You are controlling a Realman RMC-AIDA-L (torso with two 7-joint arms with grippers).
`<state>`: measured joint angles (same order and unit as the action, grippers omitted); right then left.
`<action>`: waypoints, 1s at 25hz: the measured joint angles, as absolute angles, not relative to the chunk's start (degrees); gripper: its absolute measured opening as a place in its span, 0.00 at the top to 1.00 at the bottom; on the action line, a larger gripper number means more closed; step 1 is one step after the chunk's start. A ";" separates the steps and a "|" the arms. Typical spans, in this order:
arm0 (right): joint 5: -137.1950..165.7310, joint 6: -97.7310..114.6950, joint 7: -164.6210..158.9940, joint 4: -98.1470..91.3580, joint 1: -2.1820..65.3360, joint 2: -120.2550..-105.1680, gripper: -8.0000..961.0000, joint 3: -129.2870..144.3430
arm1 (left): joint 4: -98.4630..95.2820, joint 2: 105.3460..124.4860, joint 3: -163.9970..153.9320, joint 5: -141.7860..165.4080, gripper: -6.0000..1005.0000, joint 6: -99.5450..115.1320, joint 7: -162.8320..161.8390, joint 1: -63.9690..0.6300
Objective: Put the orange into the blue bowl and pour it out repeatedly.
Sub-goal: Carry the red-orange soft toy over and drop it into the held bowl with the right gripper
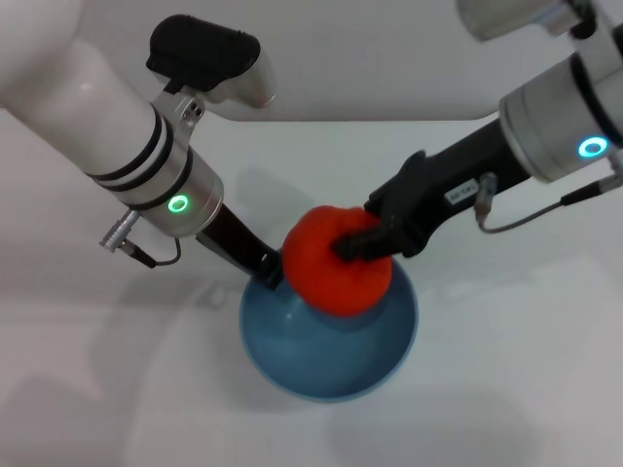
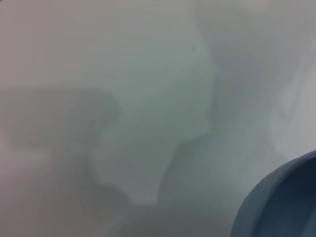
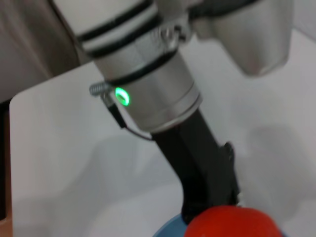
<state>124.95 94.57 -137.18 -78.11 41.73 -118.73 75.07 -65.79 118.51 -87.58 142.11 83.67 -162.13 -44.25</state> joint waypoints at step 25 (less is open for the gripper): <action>131.03 97.95 -144.34 -84.25 39.25 -118.88 0.48 71.78 | -66.60 118.09 -87.09 142.23 1.00 81.07 -160.31 -44.66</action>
<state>131.03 97.95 -144.34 -84.25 39.25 -118.88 71.78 -66.60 118.09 -87.09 142.23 81.07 -160.31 -44.66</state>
